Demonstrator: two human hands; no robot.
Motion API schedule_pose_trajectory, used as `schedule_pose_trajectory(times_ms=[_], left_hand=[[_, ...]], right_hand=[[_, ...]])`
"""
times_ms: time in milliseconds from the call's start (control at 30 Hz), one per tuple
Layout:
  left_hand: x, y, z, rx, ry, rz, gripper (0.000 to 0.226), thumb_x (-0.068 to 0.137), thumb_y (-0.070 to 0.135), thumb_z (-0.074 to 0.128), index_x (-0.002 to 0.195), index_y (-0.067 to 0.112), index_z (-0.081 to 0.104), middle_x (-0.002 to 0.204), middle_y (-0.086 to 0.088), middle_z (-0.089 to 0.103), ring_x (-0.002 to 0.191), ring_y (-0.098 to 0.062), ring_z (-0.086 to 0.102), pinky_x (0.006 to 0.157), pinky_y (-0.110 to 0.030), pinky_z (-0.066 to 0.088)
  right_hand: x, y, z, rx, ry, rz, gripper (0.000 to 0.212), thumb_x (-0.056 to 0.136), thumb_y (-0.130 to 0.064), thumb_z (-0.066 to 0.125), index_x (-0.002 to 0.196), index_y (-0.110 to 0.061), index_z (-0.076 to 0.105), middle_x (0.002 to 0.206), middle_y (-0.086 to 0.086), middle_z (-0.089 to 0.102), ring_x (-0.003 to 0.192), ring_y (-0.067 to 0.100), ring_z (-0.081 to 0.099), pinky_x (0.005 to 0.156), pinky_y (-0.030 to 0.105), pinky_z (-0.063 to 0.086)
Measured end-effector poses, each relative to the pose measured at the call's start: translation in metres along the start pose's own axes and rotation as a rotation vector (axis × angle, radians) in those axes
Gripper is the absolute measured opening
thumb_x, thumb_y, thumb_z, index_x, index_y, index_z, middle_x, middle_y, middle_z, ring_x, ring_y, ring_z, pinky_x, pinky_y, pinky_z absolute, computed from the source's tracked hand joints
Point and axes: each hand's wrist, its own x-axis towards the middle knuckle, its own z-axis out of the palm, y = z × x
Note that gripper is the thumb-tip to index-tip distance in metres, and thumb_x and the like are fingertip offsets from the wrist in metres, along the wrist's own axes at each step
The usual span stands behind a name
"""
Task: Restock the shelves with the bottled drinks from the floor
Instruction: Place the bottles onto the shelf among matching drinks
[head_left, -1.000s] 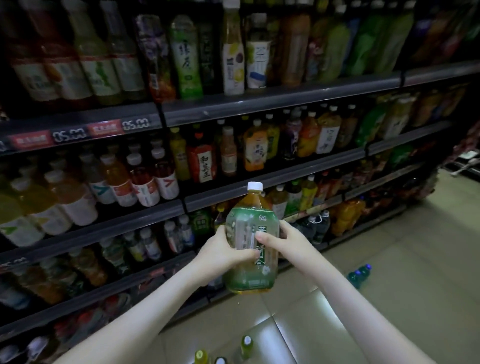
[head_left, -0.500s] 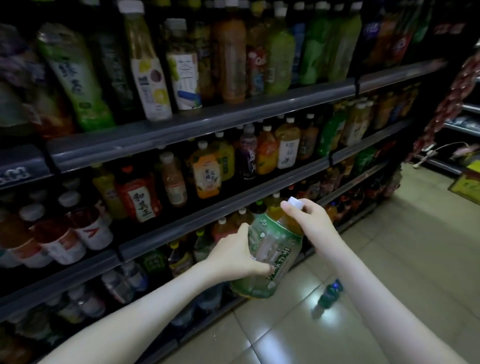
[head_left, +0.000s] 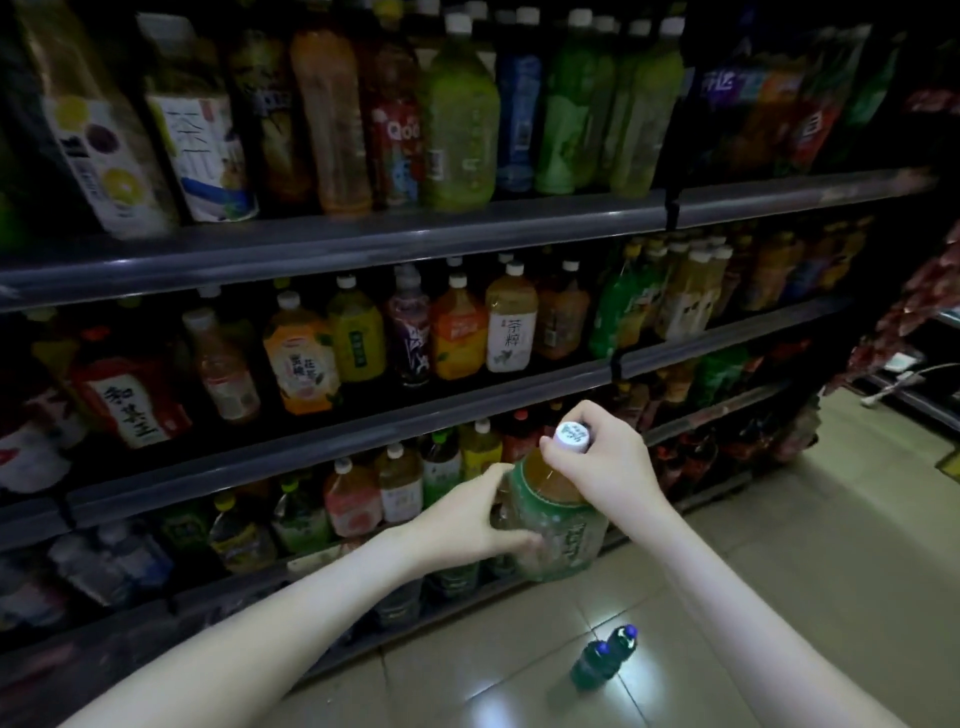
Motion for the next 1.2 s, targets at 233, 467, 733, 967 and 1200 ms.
schedule_pose_trajectory(times_ms=[233,467,733,967,1200], left_hand=[[0.066,-0.005,-0.026,0.254,0.304,-0.154,0.058,0.094,0.044,0.054,0.144,0.022,0.034,0.147,0.002,0.041,0.131,-0.013,0.042,0.099,-0.023,0.036],[0.143,-0.030,-0.070,0.573,0.452,-0.169,0.060,0.098,0.033,0.049,0.150,0.017,0.024,0.157,-0.012,0.016,0.142,-0.030,0.020,0.113,-0.038,0.026],[0.214,-0.053,-0.126,0.736,0.556,-0.307,0.078,0.092,0.030,0.053,0.153,0.033,0.004,0.158,-0.019,-0.013,0.145,-0.040,-0.009,0.118,-0.054,0.006],[0.224,-0.073,-0.132,0.770,0.673,-0.404,0.084,0.089,0.042,0.054,0.154,0.028,0.002,0.157,-0.014,-0.021,0.141,-0.033,-0.028,0.109,-0.051,-0.023],[0.210,-0.080,-0.149,0.414,0.708,-0.412,0.069,0.094,0.028,0.046,0.149,0.048,0.010,0.159,-0.009,-0.007,0.141,-0.041,0.018,0.107,-0.042,0.039]], right_hand=[[0.058,0.033,-0.020,0.046,-0.023,0.045,0.022,0.082,-0.027,0.072,0.072,-0.020,0.053,0.066,-0.007,0.057,0.064,0.009,0.053,0.058,0.027,0.039],[0.131,0.046,-0.013,0.110,-0.025,0.074,0.022,0.082,-0.027,0.072,0.075,-0.017,0.054,0.067,-0.006,0.057,0.062,0.009,0.052,0.056,0.023,0.037],[0.185,0.060,0.002,0.104,-0.025,0.037,0.023,0.081,-0.028,0.073,0.075,-0.017,0.053,0.067,-0.007,0.058,0.065,0.011,0.054,0.060,0.027,0.041],[0.212,0.057,0.004,0.099,-0.126,-0.018,0.025,0.081,-0.026,0.073,0.072,-0.017,0.052,0.066,-0.006,0.056,0.063,0.008,0.052,0.056,0.022,0.039],[0.224,0.054,0.013,0.126,-0.196,-0.057,0.022,0.081,-0.024,0.073,0.077,-0.011,0.056,0.071,0.000,0.061,0.066,0.012,0.055,0.059,0.027,0.042]])
